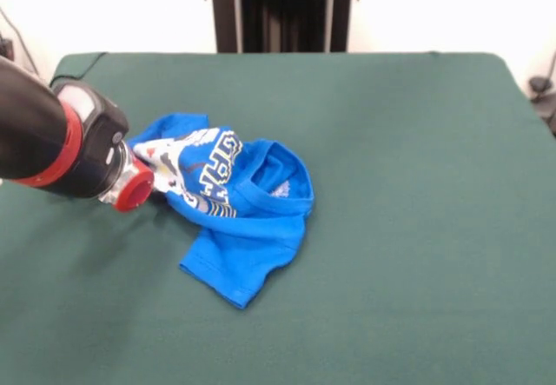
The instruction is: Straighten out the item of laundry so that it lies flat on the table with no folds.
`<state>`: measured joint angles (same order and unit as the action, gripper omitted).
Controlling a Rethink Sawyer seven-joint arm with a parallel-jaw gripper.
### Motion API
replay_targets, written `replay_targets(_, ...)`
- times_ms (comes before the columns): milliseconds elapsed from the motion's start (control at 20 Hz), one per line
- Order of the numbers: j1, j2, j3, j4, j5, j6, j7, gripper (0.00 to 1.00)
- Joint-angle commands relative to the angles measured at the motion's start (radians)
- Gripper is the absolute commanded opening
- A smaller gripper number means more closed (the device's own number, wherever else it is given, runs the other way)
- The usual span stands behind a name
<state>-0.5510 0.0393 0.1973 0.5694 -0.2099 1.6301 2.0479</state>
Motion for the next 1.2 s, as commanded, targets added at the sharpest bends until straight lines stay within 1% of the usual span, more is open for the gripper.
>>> replay_targets(50, 0.018, -0.027, 0.081, 0.049, -0.014, 0.211, -0.303, 1.00)
replay_targets(100, 0.017, -0.034, 0.081, 0.052, -0.013, 0.237, -0.306, 1.00)
replay_targets(150, 0.015, -0.038, 0.086, 0.046, -0.013, 0.310, -0.313, 1.00)
replay_targets(200, 0.014, -0.041, 0.087, 0.042, -0.014, 0.340, -0.317, 1.00)
replay_targets(350, 0.005, -0.043, 0.110, 0.016, -0.027, 0.513, -0.335, 1.00)
replay_targets(500, 0.001, -0.056, 0.121, 0.012, -0.034, 0.576, -0.338, 1.00)
replay_targets(650, -0.003, -0.075, 0.129, 0.029, -0.030, 0.597, -0.325, 1.00)
replay_targets(750, -0.005, -0.076, 0.137, 0.023, -0.036, 0.609, -0.325, 1.00)
replay_targets(900, -0.002, -0.032, 0.152, -0.029, -0.055, 0.584, -0.331, 1.00)
replay_targets(1100, -0.002, -0.015, 0.161, -0.037, -0.048, 0.559, -0.320, 1.00)
replay_targets(1200, 0.005, -0.009, 0.150, -0.052, -0.060, 0.434, -0.322, 1.00)
